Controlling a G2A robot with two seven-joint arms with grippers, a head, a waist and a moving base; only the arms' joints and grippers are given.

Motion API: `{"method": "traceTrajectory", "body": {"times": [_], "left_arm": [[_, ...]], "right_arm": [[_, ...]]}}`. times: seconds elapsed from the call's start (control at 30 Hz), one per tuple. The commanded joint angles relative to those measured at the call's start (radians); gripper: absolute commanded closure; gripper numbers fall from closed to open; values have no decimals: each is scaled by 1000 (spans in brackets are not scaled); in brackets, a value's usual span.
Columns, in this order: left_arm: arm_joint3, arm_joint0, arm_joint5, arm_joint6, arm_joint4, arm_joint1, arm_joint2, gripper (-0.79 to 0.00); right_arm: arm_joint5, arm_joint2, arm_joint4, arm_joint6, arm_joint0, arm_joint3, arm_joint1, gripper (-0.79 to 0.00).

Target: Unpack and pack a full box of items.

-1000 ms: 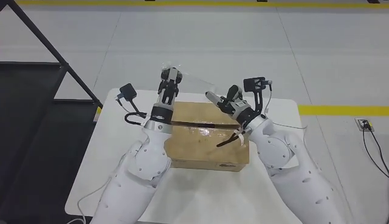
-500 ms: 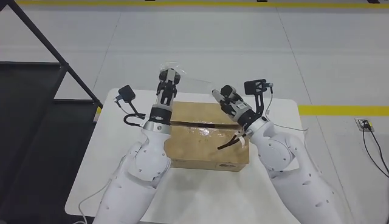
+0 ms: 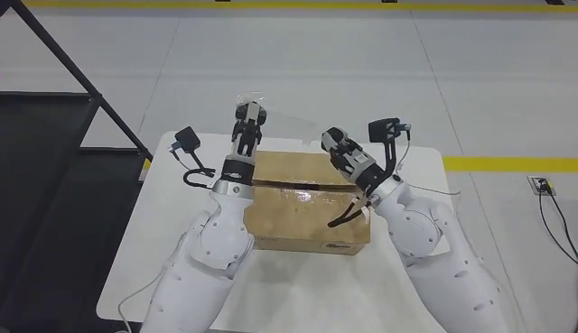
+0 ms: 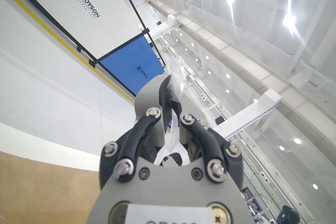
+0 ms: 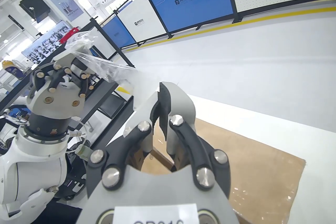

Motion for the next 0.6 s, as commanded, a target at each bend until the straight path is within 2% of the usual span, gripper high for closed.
{"method": "traceTrajectory", "body": {"times": [0.0, 0.1, 0.13, 0.2, 0.23, 0.57], "left_arm": [[3, -2, 3, -3, 4, -3, 3, 0], [5, -4, 4, -7, 6, -8, 6, 0], [6, -4, 4, -8, 6, -10, 6, 0], [7, -5, 5, -9, 7, -13, 6, 0], [8, -5, 6, -8, 7, -15, 5, 0], [12, -21, 38, 9, -35, -36, 5, 0]], "right_arm": [[-5, -8, -16, -7, -2, -7, -1, -200], [-12, -28, -54, -14, -1, -13, -4, -240], [-9, -33, -72, -19, 0, -14, -4, -286], [11, -44, -115, -42, -1, -18, -6, -314], [16, -50, -151, -58, -1, -23, -7, -354], [119, -92, -376, -201, -42, -47, -16, -332]]}}
